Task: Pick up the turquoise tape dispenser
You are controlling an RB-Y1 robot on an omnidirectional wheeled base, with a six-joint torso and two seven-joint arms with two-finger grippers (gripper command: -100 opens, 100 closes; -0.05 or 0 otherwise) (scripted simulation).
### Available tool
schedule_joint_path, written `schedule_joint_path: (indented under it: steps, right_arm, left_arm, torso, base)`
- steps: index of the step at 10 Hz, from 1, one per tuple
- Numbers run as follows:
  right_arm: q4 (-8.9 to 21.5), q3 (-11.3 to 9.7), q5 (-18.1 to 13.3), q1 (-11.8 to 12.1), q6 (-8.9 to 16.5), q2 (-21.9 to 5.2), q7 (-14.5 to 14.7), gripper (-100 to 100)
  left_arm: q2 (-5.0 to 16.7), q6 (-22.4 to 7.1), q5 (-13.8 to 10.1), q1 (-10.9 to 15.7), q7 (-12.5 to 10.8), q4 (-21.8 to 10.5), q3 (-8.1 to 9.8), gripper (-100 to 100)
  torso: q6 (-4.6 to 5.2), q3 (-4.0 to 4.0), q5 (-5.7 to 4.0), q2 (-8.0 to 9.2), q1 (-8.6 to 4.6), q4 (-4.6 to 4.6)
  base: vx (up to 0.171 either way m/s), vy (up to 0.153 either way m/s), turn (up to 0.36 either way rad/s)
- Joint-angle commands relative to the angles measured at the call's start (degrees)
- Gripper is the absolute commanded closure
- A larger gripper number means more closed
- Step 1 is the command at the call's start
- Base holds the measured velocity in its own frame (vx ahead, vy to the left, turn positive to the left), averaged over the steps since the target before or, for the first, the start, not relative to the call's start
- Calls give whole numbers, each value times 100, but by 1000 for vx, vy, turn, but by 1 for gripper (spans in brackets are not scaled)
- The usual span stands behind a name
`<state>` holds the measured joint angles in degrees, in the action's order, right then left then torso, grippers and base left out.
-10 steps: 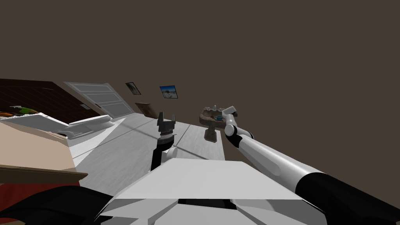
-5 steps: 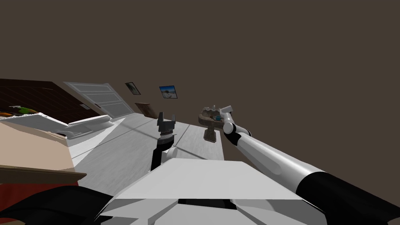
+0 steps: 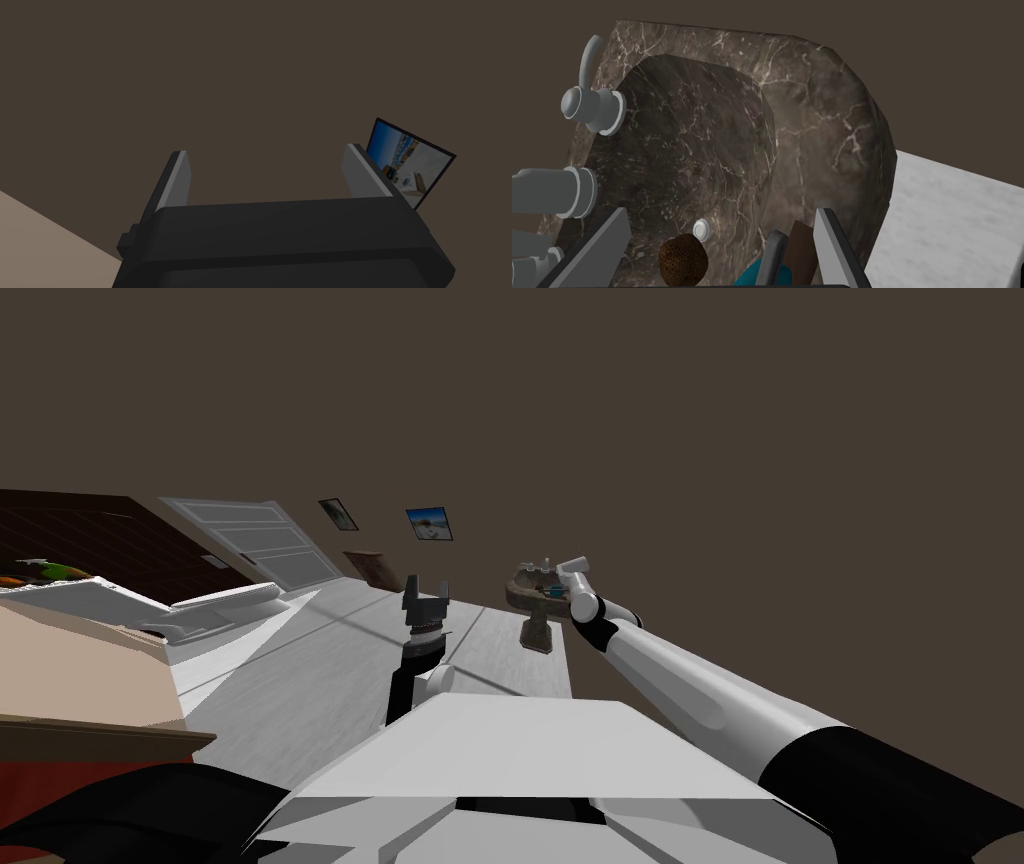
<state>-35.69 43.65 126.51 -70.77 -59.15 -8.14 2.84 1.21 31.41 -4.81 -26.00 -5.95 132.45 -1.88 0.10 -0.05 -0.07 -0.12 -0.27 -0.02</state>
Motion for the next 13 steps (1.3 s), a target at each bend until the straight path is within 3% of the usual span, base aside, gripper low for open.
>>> schedule_joint_path:
  steps: [1,4,5,6,8,9,10,12,13]
  right_arm:
    - [5,53,273,-3,-68,61,101,-100]
    - [483,163,755,-301,-246,122,151,-100]
    - [187,163,839,-301,-246,122,151,-100]
    - [162,163,839,-301,-246,122,151,-100]
    - [427,163,839,-301,-246,122,151,-100]
    - [630,209,1082,-423,-323,153,173,-100]
    - [313,209,1082,-423,-323,153,173,-100]
    - [686,209,1082,-423,-323,153,173,-100]
    - [865,249,1295,-525,-391,185,193,-100]
  left_arm:
    - [0,0,0,0,0,0,0,0]
    - [0,0,0,0,0,0,0,0]
    - [0,0,0,0,0,0,0,0]
    - [0,0,0,0,0,0,0,0]
    - [-1,0,0,0,0,0,-1,0]
    - [-1,0,0,0,0,0,-1,0]
    - [0,0,0,0,0,0,0,0]
    - [0,0,0,0,0,0,0,0]
    - [0,0,0,0,0,0,-1,0]
  torso:
    - [0,0,0,0,0,0]
    - [1,-1,0,0,5,-1]
    - [1,0,-1,2,1,-1]
    - [2,1,-1,2,0,0]
    - [1,2,2,5,16,0]
    - [1,3,3,7,20,0]
    - [1,1,2,2,15,-1]
    - [2,1,1,3,10,-1]
    - [1,2,2,6,14,-1]
  base:
    - [21,-46,3]
    - [22,-47,-9]
    - [20,-50,1]
    - [17,-21,1]
    - [4,3,-2]
    - [23,-19,-12]
    - [25,-32,1]
    - [7,-16,0]
    - [19,-27,-14]
